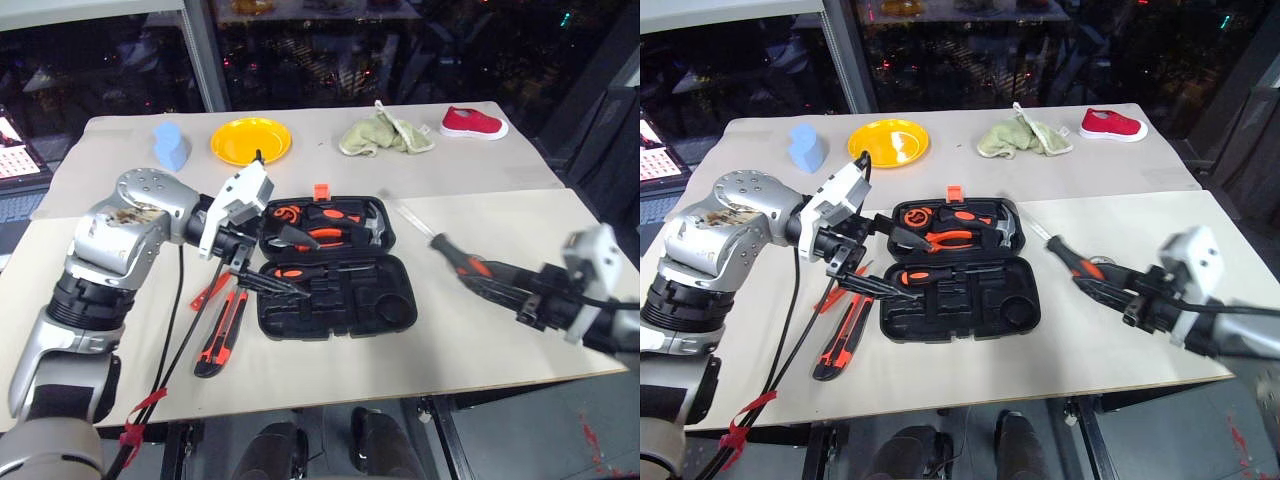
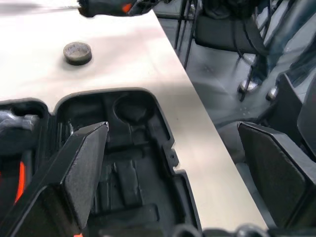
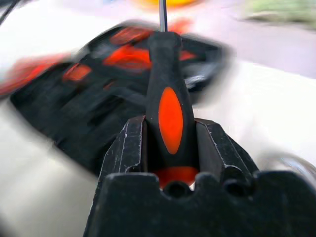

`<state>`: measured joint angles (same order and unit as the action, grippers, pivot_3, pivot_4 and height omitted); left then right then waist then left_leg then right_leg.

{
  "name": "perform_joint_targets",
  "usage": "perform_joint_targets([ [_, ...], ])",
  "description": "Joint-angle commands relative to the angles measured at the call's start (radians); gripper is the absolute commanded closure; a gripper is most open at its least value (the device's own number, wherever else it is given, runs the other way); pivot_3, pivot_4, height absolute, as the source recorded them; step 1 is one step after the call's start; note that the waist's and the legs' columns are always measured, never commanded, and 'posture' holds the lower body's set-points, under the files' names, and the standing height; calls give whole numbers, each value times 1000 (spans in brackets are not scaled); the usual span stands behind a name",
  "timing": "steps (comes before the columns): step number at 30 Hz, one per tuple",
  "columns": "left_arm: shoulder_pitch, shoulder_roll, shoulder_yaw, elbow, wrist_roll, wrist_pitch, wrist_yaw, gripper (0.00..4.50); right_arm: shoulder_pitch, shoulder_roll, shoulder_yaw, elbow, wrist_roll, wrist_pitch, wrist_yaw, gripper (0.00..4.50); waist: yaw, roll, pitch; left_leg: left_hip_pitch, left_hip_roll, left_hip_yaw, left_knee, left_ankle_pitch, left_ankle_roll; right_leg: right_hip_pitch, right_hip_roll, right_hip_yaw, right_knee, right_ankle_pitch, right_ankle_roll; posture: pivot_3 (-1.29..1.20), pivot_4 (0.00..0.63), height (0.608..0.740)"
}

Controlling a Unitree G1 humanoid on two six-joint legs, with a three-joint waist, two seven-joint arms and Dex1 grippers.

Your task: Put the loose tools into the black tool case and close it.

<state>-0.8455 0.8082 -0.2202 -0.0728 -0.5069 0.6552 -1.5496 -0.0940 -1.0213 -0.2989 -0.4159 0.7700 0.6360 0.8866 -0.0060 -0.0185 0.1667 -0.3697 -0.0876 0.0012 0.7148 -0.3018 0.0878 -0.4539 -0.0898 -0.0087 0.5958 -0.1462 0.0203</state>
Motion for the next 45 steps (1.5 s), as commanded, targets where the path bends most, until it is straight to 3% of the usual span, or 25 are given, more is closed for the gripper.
perform_joint_targets([
  [1, 36, 108, 2, -28, 8, -46, -58, 0, -313, 4, 344, 215, -300, -221, 243, 3488, -16, -1, 1, 0, 0, 0, 0, 0, 0, 0, 0, 0, 0, 0, 0, 0, 150, 740],
  [5, 95, 166, 47, -90, -7, 7, -41, 0, -485, 101, 523, 446, -485, -408, 351, 3488, -6, -3, 3, -1, 0, 1, 0, 3, -5, -1, -1, 0, 0, 1, -1, 0, 150, 740],
  [10, 231, 271, 142, -180, -50, 41, -19, 0, -580, 200, 576, 627, -567, -516, 404, 3488, 3, -3, 2, -12, -2, -2, 1, 3, -4, -12, -2, -3, 0, 1, -1, 0, 150, 740],
  [15, 299, 283, 202, -240, -81, 72, 47, 0, -623, 252, 592, 727, -615, -582, 444, 3488, 5, -3, 2, -19, -3, -5, 0, 3, -5, -18, -2, -7, 0, 2, -1, 0, 150, 740],
  [23, 307, 283, 218, -250, -97, 75, 91, 0, -636, 259, 572, 713, -605, -592, 526, 3488, -3, -3, 3, -15, -3, -4, 0, 5, -10, -15, -2, -5, 0, 2, -2, 0, 150, 740],
  [33, 289, 267, 204, -250, -97, 68, 107, 0, -676, 313, 577, 775, -672, -572, 465, 3488, -7, -3, 3, -4, -2, -4, 0, 7, -12, -7, -2, -4, 5, 5, -6, 0, 150, 740],
  [45, 258, 250, 185, -232, -85, 63, 118, 0, -692, 350, 584, 806, -690, -592, 492, 3488, -7, -3, 3, -4, -2, -4, -1, 6, -12, -7, -2, -4, 5, 4, -6, 0, 150, 740],
])
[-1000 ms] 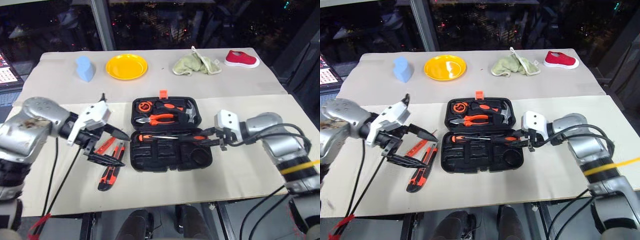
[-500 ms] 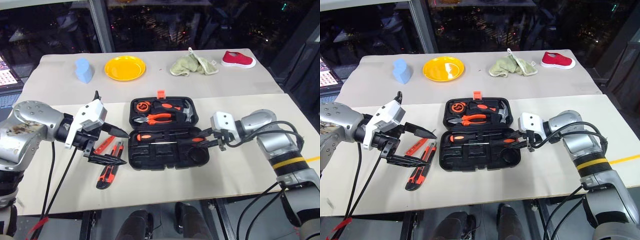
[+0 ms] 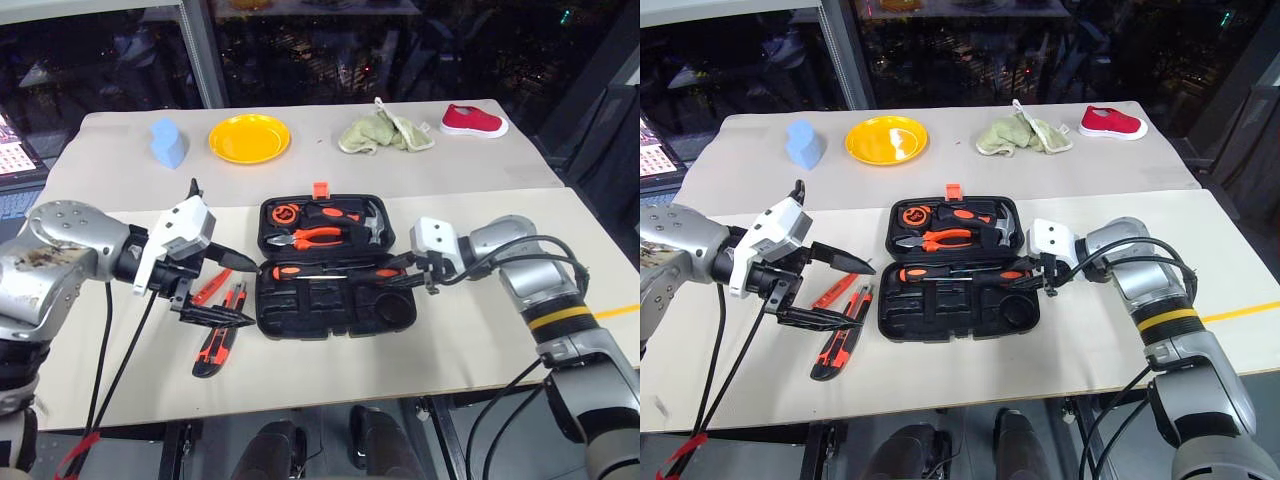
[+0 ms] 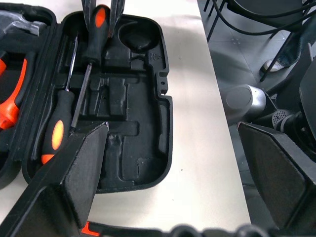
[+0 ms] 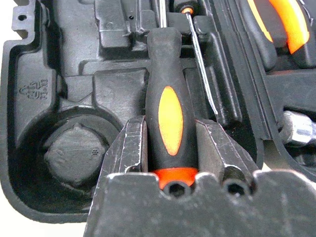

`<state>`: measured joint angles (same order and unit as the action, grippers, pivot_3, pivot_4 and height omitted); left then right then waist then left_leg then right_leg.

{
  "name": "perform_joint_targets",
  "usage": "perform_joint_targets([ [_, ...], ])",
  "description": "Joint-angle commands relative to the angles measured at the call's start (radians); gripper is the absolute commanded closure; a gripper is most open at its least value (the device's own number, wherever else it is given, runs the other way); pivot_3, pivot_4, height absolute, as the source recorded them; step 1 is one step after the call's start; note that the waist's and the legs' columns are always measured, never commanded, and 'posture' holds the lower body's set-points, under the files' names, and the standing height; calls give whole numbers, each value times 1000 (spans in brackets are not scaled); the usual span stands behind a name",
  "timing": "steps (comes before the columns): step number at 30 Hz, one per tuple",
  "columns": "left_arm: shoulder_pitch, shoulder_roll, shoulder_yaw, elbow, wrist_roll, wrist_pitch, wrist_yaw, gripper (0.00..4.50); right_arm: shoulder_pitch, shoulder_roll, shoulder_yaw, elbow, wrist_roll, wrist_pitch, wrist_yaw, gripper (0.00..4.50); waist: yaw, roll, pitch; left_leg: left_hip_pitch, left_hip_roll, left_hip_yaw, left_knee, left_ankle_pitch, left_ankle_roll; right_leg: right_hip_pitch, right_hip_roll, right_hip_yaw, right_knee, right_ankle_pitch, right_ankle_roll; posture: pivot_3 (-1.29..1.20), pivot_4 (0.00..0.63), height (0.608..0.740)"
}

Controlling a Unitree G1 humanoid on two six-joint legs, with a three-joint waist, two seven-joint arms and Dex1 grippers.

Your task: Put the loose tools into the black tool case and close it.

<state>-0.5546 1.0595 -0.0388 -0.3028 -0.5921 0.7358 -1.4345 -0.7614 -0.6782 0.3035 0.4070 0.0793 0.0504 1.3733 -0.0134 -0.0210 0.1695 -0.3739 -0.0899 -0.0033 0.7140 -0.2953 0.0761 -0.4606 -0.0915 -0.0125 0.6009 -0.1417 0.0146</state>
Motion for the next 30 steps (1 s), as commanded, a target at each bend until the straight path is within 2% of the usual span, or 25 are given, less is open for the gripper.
perform_joint_targets([
  [1, -35, -3, 2, -1, 1, -18, 4, 0, -25, 8, -19, -17, -1, -6, 5, 3488, 0, 0, 0, 0, 0, 0, 0, 0, 0, 0, 0, 0, 0, 0, 0, 0, 150, 740],
  [5, -46, -13, -8, 8, 8, -23, 10, 0, -36, 20, -20, -3, -6, 0, -6, 3488, 0, 0, 0, 0, 0, 0, 0, 0, 0, 0, 0, 0, 0, 0, 0, 0, 150, 740],
  [6, -49, -17, -10, 10, 9, -24, 12, 0, -38, 24, -23, -3, -6, 8, -12, 2988, 0, 0, 0, 0, 0, 0, 0, 0, 0, 0, 0, 0, 0, 0, 0, 0, 150, 740],
  [7, -51, -20, -12, 12, 11, -27, 13, 0, -38, 26, -25, -6, -6, 12, -15, 2988, 0, 0, 0, 0, 0, 0, 0, 0, 0, 0, 0, 0, 0, 0, 0, 0, 150, 740],
  [8, -53, -21, -13, 14, 12, -28, 14, 0, -38, 24, -30, -14, -5, 16, -16, 2414, 0, 0, 0, 0, 0, 0, 0, 0, 0, 0, 0, 0, 0, 0, 0, 0, 150, 740],
  [9, -54, -22, -14, 16, 13, -29, 14, 0, -37, 20, -39, -29, 2, 24, -13, 2198, 0, 0, 0, 0, 0, 0, 0, 0, 0, 0, 0, 0, 0, 0, 0, 0, 150, 740],
  [13, -56, -25, -15, 21, 17, -34, 13, 0, -42, 15, -88, -104, 67, 126, -5, 860, 0, 0, 0, 0, 0, 0, -1, 0, 0, 0, 0, 0, 0, 0, 0, 0, 150, 740],
  [18, -60, -32, -19, 33, 26, -43, 12, 0, -33, 30, -119, -181, 114, 233, -29, 860, 0, 0, 0, 0, 0, -1, -1, 0, 0, 0, 0, 0, -1, 0, 0, 0, 150, 740],
  [22, -62, -42, -21, 31, 29, -43, 14, 0, -17, 70, -110, -190, 117, 261, -78, 1921, -1, 0, 0, 0, 0, 0, -1, 0, 0, 0, 0, 0, -1, 0, 0, 0, 150, 740],
  [29, -75, -42, -27, 49, 44, -52, 3, 0, 4, 140, -93, -164, 106, 270, -132, 4363, 0, 0, 0, 0, 0, 0, -1, 0, 0, 0, 0, 0, -1, 0, 0, 0, 150, 740],
  [30, -76, -41, -29, 50, 46, -52, 2, 0, 7, 146, -90, -160, 104, 267, -137, 4436, 0, 0, 0, 0, 0, 0, -1, 0, 0, 0, 0, 0, -1, 0, 0, 0, 150, 740],
])
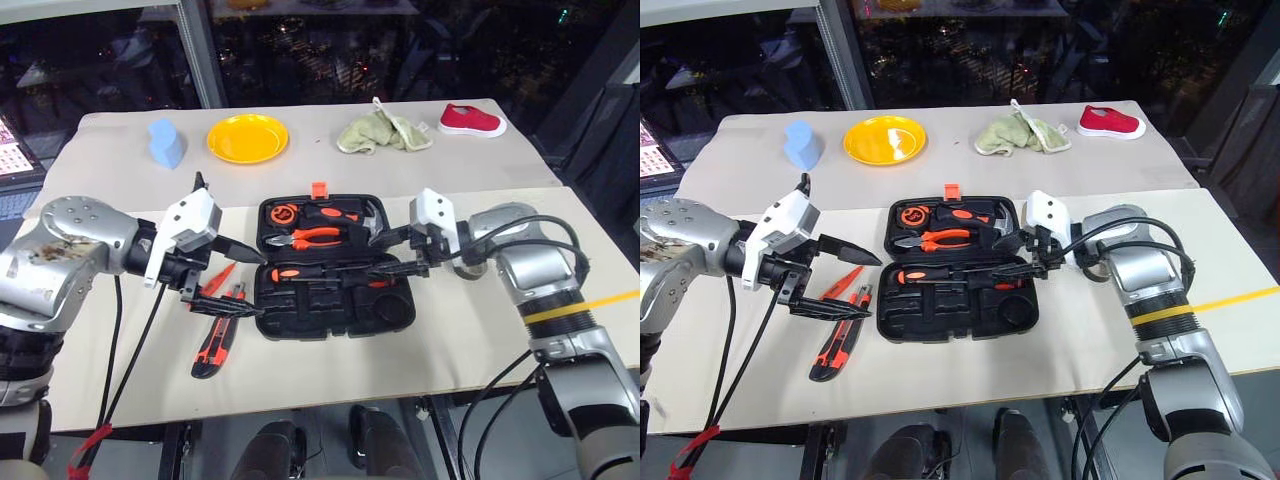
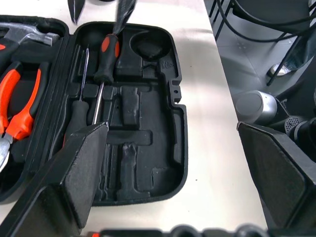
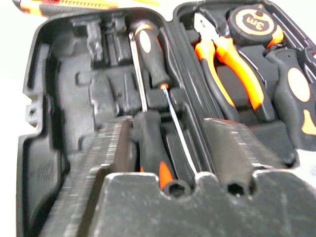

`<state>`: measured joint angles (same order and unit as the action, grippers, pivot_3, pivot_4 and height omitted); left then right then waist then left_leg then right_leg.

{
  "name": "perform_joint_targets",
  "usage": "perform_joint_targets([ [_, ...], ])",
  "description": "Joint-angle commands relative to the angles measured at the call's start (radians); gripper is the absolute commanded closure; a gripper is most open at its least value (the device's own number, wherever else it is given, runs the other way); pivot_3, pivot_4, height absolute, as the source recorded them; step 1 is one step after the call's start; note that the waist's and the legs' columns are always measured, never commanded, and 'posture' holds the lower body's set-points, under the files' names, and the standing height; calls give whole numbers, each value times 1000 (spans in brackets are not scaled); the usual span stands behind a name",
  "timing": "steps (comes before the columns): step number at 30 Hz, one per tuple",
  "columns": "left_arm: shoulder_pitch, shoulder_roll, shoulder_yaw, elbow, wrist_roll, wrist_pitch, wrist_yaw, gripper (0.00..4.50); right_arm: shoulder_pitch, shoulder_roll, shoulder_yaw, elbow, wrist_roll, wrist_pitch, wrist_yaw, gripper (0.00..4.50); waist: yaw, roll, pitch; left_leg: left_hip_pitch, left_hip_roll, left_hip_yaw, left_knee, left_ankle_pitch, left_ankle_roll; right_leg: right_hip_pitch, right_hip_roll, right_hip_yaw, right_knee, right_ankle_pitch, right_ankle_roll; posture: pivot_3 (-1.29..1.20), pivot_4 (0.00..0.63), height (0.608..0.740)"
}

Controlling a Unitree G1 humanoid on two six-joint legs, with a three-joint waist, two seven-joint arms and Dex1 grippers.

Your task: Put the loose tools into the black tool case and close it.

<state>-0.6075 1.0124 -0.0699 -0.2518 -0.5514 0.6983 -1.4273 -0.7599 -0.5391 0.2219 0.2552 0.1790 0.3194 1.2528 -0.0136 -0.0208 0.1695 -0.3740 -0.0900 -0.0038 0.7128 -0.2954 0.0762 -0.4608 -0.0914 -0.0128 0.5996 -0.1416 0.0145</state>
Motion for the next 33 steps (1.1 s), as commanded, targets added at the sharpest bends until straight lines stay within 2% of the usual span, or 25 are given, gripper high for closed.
perform_joint_targets([
  [1, -24, 7, 1, 0, 6, -15, -6, 0, 13, 15, -3, -10, 4, -4, -17, 4436, 0, 0, 0, 0, 0, 0, 0, 0, 0, 0, 0, 0, 0, 0, 0, 0, 150, 740],
  [8, -21, 11, -4, 5, 13, -25, -8, 0, 45, 47, 39, -18, -27, -7, -49, 4436, 0, 0, 0, 0, 0, 0, 0, 0, 0, 0, 0, 0, 0, 0, 0, 0, 150, 740],
  [14, -26, 11, -7, 10, 19, -27, -14, 0, 47, 53, 84, 51, -94, -5, -87, 4436, -1, 0, 0, 1, 0, 0, 0, 0, 0, 1, 1, 0, 0, 0, 0, 0, 150, 740],
  [25, -32, 4, -19, 25, 33, -49, -24, 0, 87, 44, 157, 16, -149, 10, -74, 4436, -1, 0, 0, 5, 0, 0, 0, 0, 0, 4, 1, 0, 1, 0, 0, 0, 150, 740],
  [30, -32, -10, -31, 37, 45, -69, -24, 0, 96, 50, 93, -54, -106, 45, -95, 4436, 0, -1, -1, 5, 0, 0, 0, 0, 0, 4, 1, 0, 1, 0, 0, 0, 150, 740],
  [33, -35, -32, -41, 53, 57, -81, -15, 0, 108, 50, -66, -235, 31, 159, -150, 4436, 2, -1, -1, 5, 0, 0, 0, 0, 0, 4, 1, 0, 1, 0, 0, 0, 150, 740],
])
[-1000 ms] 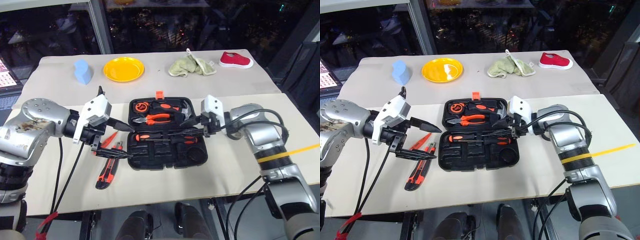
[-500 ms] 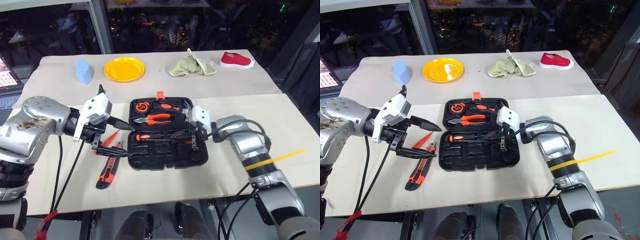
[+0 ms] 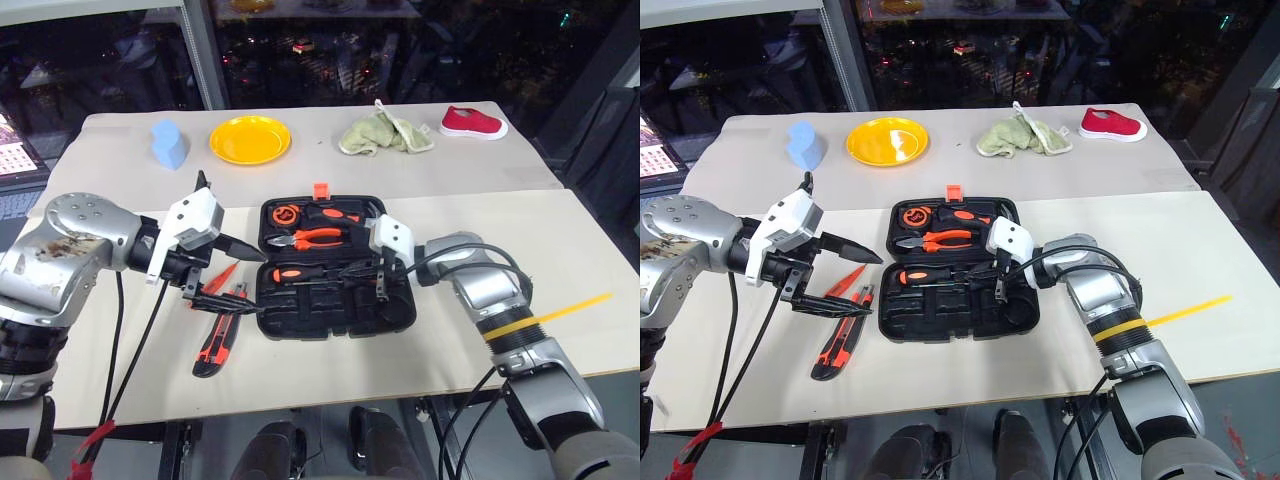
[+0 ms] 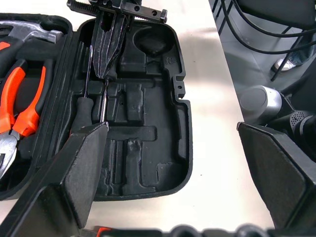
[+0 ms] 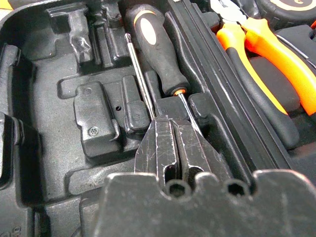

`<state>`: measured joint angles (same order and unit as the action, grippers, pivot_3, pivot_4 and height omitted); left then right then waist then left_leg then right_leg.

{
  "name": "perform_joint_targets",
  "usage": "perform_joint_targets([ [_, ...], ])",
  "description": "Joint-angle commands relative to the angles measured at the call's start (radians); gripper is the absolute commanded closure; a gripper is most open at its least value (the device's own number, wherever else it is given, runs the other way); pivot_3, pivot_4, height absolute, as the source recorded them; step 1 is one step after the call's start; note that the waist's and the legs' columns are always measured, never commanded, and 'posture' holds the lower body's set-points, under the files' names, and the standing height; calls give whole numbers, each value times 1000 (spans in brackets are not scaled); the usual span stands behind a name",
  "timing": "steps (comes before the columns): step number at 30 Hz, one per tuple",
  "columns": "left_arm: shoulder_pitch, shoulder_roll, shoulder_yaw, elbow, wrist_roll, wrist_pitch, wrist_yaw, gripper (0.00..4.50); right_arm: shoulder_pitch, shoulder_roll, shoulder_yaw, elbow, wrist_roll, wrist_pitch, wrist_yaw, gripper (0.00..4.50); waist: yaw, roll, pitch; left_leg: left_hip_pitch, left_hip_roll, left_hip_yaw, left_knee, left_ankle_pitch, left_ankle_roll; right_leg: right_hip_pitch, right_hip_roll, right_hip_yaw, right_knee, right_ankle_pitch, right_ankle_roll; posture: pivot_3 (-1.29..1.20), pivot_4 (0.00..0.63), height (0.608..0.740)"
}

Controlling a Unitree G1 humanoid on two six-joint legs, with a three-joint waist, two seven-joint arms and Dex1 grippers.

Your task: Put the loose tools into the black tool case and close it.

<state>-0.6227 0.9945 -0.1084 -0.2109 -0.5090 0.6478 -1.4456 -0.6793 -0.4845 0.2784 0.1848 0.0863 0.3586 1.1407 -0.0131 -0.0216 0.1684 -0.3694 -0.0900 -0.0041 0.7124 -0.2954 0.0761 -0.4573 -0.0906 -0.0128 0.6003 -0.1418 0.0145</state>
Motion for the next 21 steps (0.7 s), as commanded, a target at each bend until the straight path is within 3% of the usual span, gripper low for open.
perform_joint_targets([
  [1, -20, -18, -3, 15, 16, -34, 6, 0, 34, -8, -156, -210, 154, 157, -53, 4436, 2, 0, 1, -1, 0, 0, 0, 0, 0, -1, 0, 0, 0, 0, 0, 0, 150, 740],
  [4, -14, -41, 2, 20, 13, -34, 30, 0, 112, -65, -343, -483, 338, 364, -111, 4436, 4, 0, 1, -5, 0, -1, 0, 0, 0, -4, 0, 0, 0, 0, 0, 0, 150, 740],
  [7, -9, -52, 9, 20, 6, -22, 46, 0, 205, -133, -491, -693, 506, 522, -143, 3709, 14, 0, 1, -9, 0, -4, 0, 0, 0, -6, 0, -2, -3, 0, 0, 0, 150, 740],
  [9, -5, -50, 10, 21, 3, -9, 53, 0, 270, -170, -571, -784, 599, 587, -161, 2993, 19, 0, 1, -9, 0, -5, -1, 0, 1, -6, 0, -3, -4, 0, 0, 0, 150, 740],
  [17, 32, -11, 71, 33, -5, 54, 104, 0, 376, -241, -708, -895, 821, 665, -272, 250, 17, 0, 1, -3, 1, -1, -1, -2, 3, 0, -2, -1, -5, 0, 1, 0, 150, 740],
  [18, 57, 5, 100, 26, -8, 68, 121, 0, 375, -251, -711, -894, 835, 662, -280, 49, 15, 0, 1, -3, 1, -1, -1, -3, 5, 1, -2, -1, -5, 0, 1, 0, 150, 740],
  [21, 231, 69, 262, -8, -17, 111, 174, 0, 370, -287, -712, -862, 862, 639, -276, 49, 8, 0, 1, -2, 3, 0, -1, -3, 5, 1, -2, 0, -5, 0, 1, 0, 150, 740],
])
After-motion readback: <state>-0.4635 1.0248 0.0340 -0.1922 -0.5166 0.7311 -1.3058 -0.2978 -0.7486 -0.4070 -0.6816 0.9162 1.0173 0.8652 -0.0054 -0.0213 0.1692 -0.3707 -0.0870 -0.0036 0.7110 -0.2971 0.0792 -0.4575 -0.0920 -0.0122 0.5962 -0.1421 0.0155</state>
